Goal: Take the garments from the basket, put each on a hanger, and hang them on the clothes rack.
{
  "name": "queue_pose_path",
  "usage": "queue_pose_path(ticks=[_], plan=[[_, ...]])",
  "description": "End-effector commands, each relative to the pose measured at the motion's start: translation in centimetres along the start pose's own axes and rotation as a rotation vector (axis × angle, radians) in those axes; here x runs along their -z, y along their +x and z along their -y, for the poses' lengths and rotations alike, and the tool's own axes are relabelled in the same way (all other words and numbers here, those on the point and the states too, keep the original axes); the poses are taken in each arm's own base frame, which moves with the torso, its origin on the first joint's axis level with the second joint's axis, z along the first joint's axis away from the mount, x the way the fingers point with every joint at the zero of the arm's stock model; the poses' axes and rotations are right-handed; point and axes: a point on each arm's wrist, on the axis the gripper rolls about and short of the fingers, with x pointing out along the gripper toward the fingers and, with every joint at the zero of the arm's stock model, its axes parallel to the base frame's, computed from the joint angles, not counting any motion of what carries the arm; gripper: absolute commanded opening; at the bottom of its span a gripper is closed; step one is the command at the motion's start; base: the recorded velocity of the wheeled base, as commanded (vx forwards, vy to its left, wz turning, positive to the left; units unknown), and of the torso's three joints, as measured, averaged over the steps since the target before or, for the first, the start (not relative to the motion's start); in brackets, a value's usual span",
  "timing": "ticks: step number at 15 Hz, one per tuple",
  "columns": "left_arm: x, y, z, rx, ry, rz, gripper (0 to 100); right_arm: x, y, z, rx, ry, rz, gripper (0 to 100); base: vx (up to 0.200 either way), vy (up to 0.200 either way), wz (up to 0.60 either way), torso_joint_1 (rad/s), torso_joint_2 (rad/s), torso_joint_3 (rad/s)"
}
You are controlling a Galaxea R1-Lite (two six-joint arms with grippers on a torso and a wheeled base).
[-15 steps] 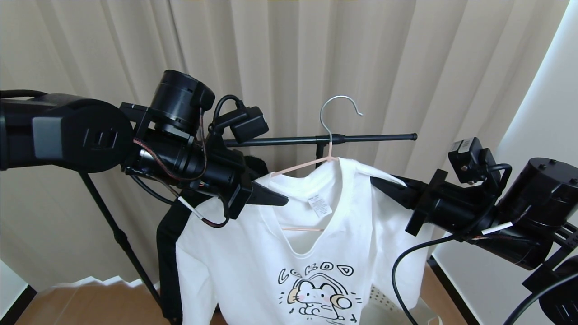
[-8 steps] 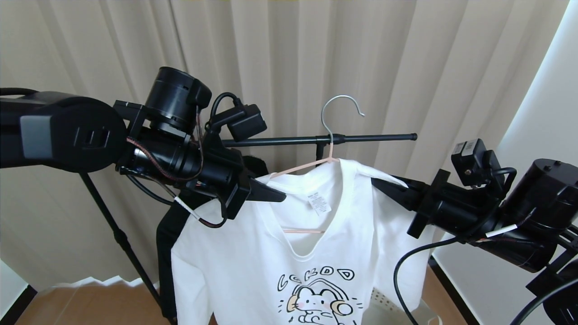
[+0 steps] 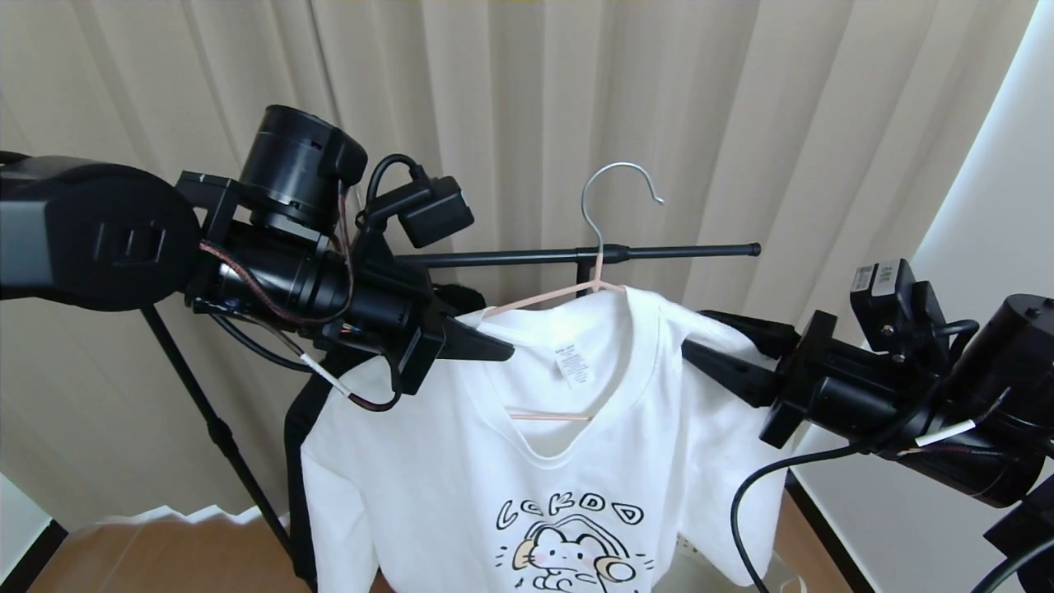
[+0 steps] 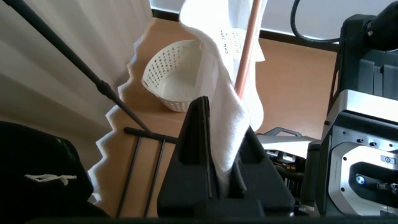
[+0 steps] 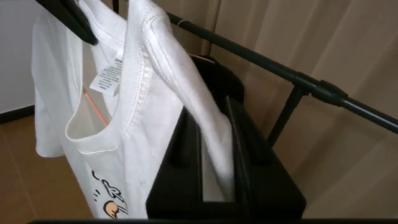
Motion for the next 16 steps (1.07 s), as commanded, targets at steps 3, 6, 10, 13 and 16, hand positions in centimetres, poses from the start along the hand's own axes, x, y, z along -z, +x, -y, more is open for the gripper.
queue_pose_path(ticks=[3,6,10,13,16], plan=[[0.0,-2.7,0.5,-0.052,0.001,0.027,0,-0.3,-1.0,0.7,-0.005,-0.008,0.009,100,0.000,0.000,0.00,0.000,0.00,0.000],[0.8,-4.0,0.7,-0.092,0.000,0.042,0,-0.8,-1.7,1.5,0.007,-0.022,0.026,100,0.000,0.000,0.00,0.000,0.00,0.000],[2.5,-5.9,2.4,-0.149,-0.018,0.088,0,0.1,-1.8,2.7,0.046,-0.014,-0.003,100,0.000,0.000,0.00,0.000,0.00,0.000],[3.7,-7.4,3.5,-0.183,-0.047,0.096,0,2.5,-1.1,3.5,0.048,-0.052,-0.078,100,0.000,0.000,0.00,0.000,0.00,0.000],[4.4,-8.0,4.2,-0.191,-0.058,0.090,0,4.8,-1.3,4.2,0.057,-0.128,-0.154,100,0.000,0.000,0.00,0.000,0.00,0.000]])
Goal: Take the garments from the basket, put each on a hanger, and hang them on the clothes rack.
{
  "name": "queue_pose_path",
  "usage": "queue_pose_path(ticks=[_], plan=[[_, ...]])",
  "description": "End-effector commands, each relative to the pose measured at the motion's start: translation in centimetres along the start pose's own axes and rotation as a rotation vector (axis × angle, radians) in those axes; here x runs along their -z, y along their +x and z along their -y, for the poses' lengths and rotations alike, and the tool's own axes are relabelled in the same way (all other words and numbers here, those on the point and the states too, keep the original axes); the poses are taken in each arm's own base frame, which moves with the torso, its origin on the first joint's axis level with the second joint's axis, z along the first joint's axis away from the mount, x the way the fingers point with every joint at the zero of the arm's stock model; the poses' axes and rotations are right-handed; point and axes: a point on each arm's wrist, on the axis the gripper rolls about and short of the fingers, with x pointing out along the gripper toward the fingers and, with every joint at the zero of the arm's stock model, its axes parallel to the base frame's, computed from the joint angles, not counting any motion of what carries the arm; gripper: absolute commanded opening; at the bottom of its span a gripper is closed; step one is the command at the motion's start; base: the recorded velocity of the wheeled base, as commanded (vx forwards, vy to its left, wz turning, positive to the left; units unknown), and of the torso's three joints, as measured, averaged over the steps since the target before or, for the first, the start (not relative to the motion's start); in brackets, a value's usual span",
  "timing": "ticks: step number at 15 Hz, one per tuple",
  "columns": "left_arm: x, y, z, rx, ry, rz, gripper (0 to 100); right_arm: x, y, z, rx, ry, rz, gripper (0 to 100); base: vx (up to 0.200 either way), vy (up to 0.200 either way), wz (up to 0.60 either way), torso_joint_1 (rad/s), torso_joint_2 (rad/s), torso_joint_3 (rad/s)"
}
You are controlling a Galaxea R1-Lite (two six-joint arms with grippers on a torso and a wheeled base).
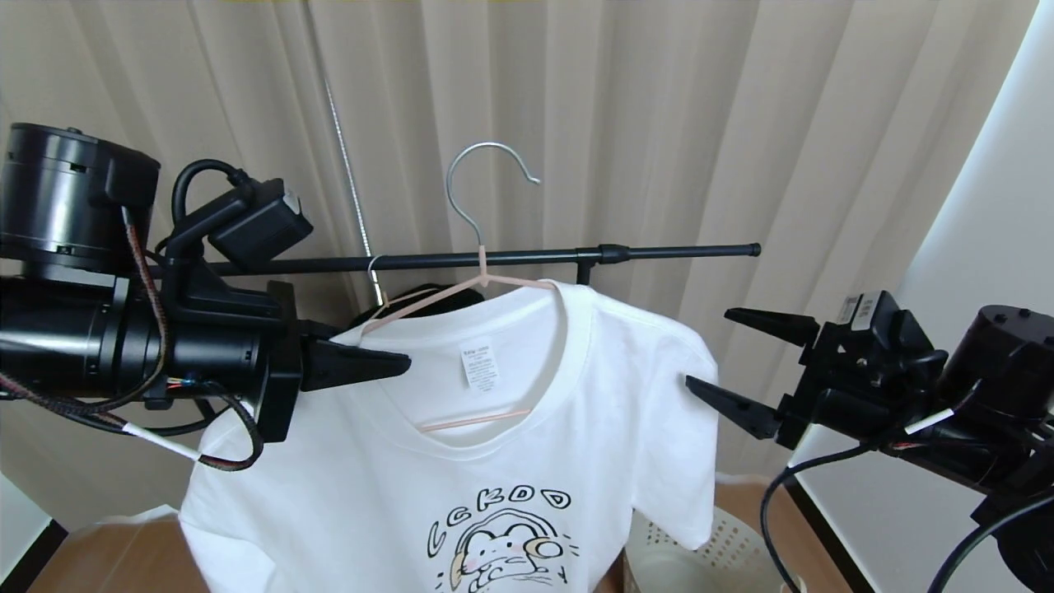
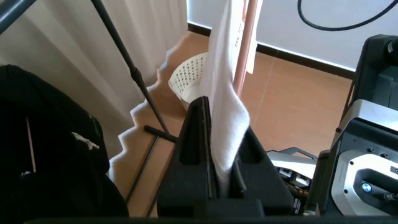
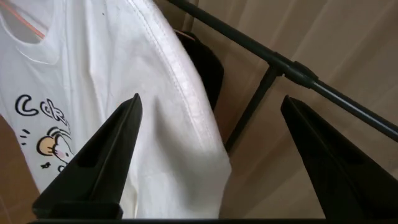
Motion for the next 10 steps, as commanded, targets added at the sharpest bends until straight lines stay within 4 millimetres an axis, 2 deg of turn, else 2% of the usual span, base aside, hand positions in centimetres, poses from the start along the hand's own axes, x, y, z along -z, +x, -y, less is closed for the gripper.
queue_pose_path(ticks=[1,5,8,10], plan=[[0.2,-0.9,0.6,-0.013,0.006,0.011,0,2.2,0.3,-0.1,-0.013,0.008,-0.067,100,0.000,0.000,0.00,0.000,0.00,0.000],[0.0,-1.0,0.3,-0.031,-0.013,0.031,0,3.0,0.2,-0.5,-0.035,-0.035,-0.095,100,0.000,0.000,0.00,0.000,0.00,0.000],[0.0,-1.0,0.3,-0.034,-0.011,0.038,0,4.1,0.8,-0.8,-0.057,-0.014,-0.124,100,0.000,0.000,0.00,0.000,0.00,0.000],[-0.1,-1.1,0.4,-0.037,-0.002,0.046,0,4.2,1.1,-1.2,-0.074,-0.013,-0.124,100,0.000,0.000,0.00,0.000,0.00,0.000]])
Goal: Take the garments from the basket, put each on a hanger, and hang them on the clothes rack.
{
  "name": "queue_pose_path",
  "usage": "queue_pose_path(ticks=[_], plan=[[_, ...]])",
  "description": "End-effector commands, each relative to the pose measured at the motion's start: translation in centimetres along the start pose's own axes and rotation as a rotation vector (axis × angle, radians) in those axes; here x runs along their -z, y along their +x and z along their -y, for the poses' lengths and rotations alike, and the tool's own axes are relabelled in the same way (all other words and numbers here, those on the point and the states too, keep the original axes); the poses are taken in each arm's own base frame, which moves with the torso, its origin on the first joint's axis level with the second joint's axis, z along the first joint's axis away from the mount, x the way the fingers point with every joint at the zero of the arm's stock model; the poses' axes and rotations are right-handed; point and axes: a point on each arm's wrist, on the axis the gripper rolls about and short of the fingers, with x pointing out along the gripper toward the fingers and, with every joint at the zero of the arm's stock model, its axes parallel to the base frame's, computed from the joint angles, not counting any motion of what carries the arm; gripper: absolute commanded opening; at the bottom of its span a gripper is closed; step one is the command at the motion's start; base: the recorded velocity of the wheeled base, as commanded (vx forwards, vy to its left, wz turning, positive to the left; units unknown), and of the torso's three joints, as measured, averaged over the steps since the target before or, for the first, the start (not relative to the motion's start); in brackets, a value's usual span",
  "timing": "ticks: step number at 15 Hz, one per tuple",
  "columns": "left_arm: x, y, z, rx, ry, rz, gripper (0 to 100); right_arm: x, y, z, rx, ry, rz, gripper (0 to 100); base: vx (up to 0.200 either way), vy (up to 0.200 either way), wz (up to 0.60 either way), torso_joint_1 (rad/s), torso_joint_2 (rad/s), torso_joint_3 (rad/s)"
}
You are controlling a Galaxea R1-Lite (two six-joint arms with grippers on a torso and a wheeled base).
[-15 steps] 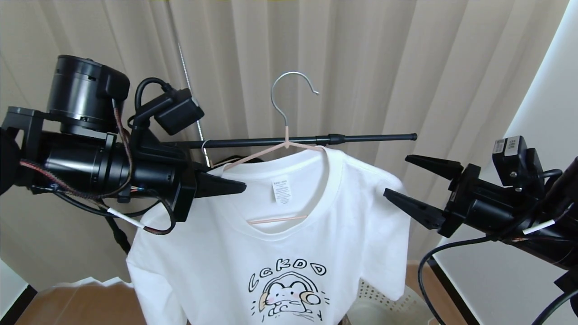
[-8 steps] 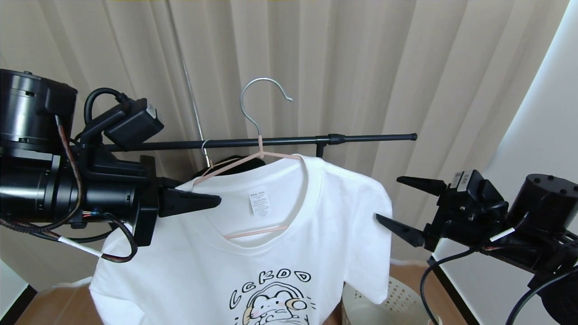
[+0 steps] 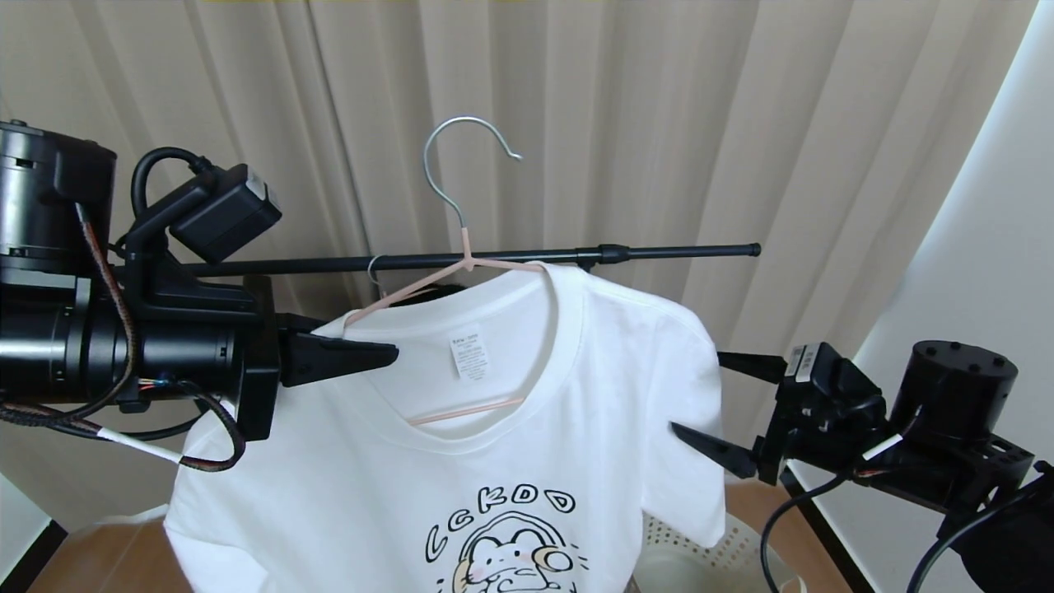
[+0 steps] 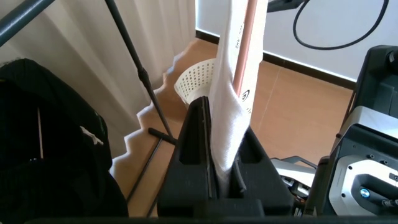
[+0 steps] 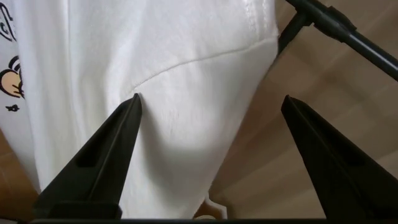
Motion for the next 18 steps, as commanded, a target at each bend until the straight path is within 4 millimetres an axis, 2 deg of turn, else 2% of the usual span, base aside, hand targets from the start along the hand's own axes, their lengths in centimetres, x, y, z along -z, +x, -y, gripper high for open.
queue_pose_path(ticks=[1,7,8,18], plan=[[0.0,-0.2,0.4,0.003,0.002,0.003,0,0.6,0.4,-0.2,-0.016,0.012,-0.016,100,0.000,0.000,0.00,0.000,0.00,0.000],[0.3,-0.7,0.8,0.001,-0.001,0.004,0,1.0,1.1,-0.5,-0.035,0.017,-0.022,100,0.000,0.000,0.00,0.000,0.00,0.000],[0.2,-0.8,0.9,0.001,0.003,0.007,0,1.0,1.1,-0.5,-0.034,0.017,-0.023,0,0.000,0.000,0.00,0.000,0.00,0.000],[0.9,-0.3,0.6,-0.006,0.004,0.013,0,0.8,1.0,0.5,0.002,0.011,-0.010,0,0.000,0.000,0.00,0.000,0.00,0.000]])
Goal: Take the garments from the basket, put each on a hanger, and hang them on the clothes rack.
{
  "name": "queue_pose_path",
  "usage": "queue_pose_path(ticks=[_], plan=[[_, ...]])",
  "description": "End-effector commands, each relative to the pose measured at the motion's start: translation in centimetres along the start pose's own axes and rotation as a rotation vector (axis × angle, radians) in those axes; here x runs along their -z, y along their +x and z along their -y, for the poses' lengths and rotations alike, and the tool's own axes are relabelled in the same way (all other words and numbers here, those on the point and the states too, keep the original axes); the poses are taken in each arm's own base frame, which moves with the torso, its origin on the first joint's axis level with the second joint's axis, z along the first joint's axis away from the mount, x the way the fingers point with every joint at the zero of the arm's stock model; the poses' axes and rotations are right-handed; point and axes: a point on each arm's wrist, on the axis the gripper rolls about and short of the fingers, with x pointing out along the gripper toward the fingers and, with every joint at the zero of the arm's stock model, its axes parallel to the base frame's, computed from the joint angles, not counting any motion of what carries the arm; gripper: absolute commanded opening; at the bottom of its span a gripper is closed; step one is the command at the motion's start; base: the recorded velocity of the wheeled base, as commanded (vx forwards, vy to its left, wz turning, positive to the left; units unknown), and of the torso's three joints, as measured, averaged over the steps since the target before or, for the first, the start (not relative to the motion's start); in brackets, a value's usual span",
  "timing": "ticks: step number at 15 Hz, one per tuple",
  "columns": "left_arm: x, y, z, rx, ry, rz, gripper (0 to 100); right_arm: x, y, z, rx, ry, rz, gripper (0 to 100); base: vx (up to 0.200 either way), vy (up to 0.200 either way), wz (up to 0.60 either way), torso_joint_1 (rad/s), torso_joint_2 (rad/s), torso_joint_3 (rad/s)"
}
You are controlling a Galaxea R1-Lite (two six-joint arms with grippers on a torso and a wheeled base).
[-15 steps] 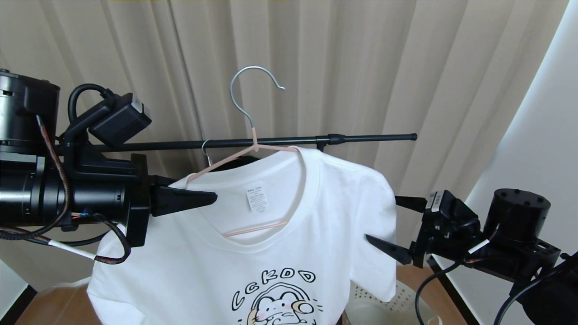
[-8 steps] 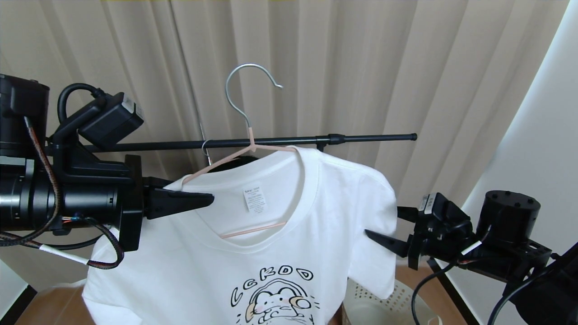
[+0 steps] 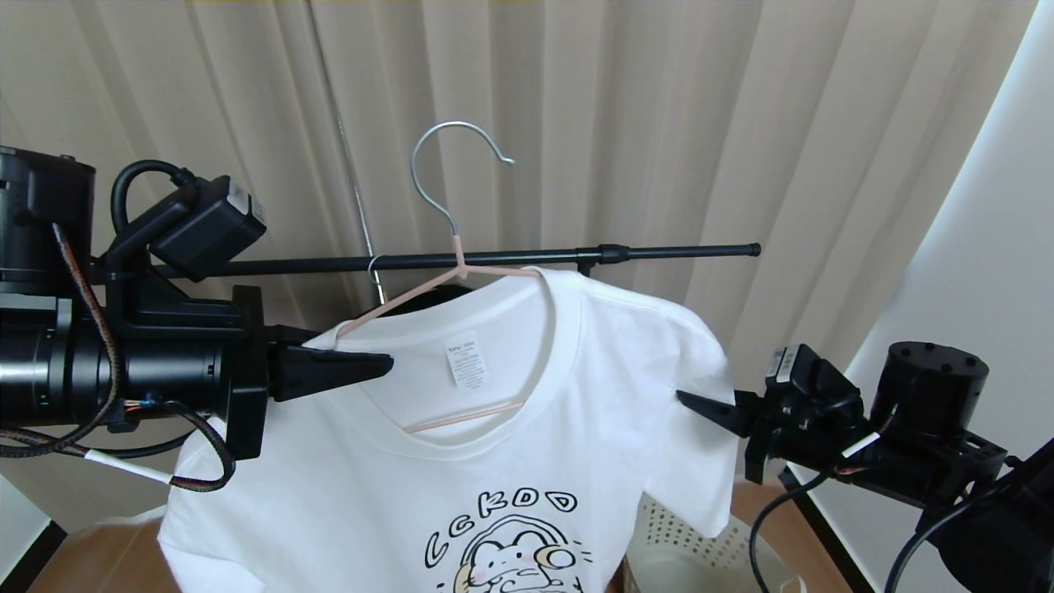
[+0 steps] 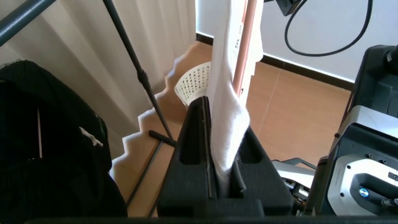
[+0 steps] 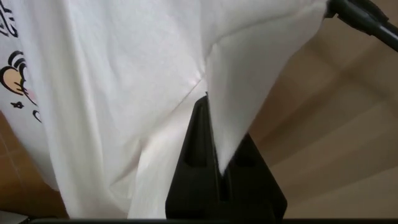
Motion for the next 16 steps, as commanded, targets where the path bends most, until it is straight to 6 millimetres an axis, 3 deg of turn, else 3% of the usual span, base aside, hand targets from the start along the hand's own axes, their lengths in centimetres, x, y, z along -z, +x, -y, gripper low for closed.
queue_pose_path(ticks=[1,11,16], plan=[[0.1,0.1,-0.1,0.001,-0.004,-0.005,0,0.2,-0.1,0.6,0.020,0.001,-0.002,0,0.000,0.000,0.00,0.000,0.00,0.000],[0.2,0.0,0.0,-0.003,-0.011,-0.004,0,1.2,-1.0,4.2,0.133,0.047,-0.009,0,0.000,0.000,0.00,0.000,0.00,0.000],[0.2,-0.1,0.0,-0.003,-0.010,-0.003,0,1.5,-1.2,5.0,0.157,0.068,-0.009,0,0.000,0.000,0.00,0.000,0.00,0.000]])
